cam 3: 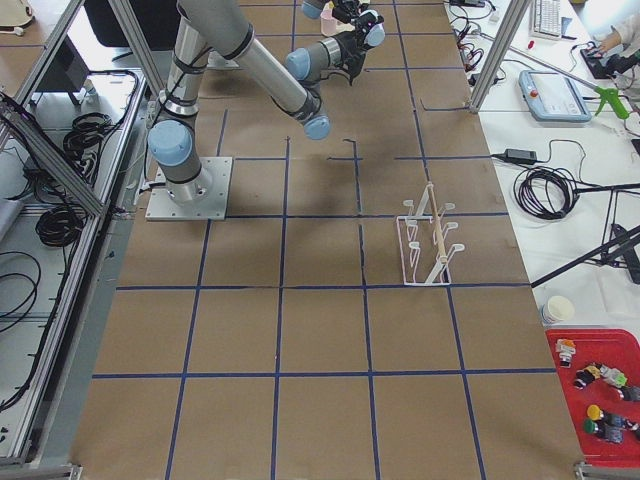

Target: Transfer IKEA cup to right arm and place on rack

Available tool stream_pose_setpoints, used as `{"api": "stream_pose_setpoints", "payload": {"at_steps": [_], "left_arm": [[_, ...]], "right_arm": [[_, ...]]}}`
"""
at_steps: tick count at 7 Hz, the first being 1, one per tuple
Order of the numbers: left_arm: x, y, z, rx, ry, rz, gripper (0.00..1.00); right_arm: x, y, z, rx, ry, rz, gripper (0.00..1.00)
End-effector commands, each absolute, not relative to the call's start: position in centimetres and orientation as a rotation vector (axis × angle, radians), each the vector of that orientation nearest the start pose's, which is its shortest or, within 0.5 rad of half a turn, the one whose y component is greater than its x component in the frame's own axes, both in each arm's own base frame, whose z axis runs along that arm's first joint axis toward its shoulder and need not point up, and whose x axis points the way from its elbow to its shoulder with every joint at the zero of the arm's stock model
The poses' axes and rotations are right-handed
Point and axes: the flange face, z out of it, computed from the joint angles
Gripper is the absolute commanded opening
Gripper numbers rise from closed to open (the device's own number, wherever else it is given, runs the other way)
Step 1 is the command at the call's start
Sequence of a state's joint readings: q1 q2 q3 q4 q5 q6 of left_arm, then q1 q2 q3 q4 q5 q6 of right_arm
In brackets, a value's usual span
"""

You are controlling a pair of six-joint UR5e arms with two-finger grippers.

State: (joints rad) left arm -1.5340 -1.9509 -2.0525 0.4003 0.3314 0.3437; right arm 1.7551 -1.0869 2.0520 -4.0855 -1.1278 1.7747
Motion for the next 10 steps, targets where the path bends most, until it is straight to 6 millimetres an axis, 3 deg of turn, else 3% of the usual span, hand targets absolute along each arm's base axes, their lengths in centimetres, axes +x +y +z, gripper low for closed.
{"api": "stream_pose_setpoints", "payload": {"at_steps": [1, 5, 7, 9, 10], "left_arm": [[-20.9, -49.5, 33.5, -1.022, -1.612, 1.295, 0.00], [-20.9, -49.4, 33.5, -1.022, -1.611, 1.294, 0.00], [-20.9, -49.4, 33.7, -1.023, -1.616, 1.302, 0.13], [-20.9, -49.5, 34.3, -0.996, -1.622, 1.292, 0.69], [-20.8, -49.5, 34.5, -0.991, -1.624, 1.294, 0.88]], "right_arm": [[26.8, -47.2, 31.5, 0.883, 1.354, -0.569, 0.99], [26.8, -47.3, 31.7, 0.879, 1.350, -0.573, 0.76], [26.8, -47.3, 31.8, 0.879, 1.350, -0.573, 0.68], [26.8, -47.3, 31.8, 0.878, 1.350, -0.574, 0.63], [26.8, -47.3, 31.8, 0.878, 1.350, -0.574, 0.61]]}}
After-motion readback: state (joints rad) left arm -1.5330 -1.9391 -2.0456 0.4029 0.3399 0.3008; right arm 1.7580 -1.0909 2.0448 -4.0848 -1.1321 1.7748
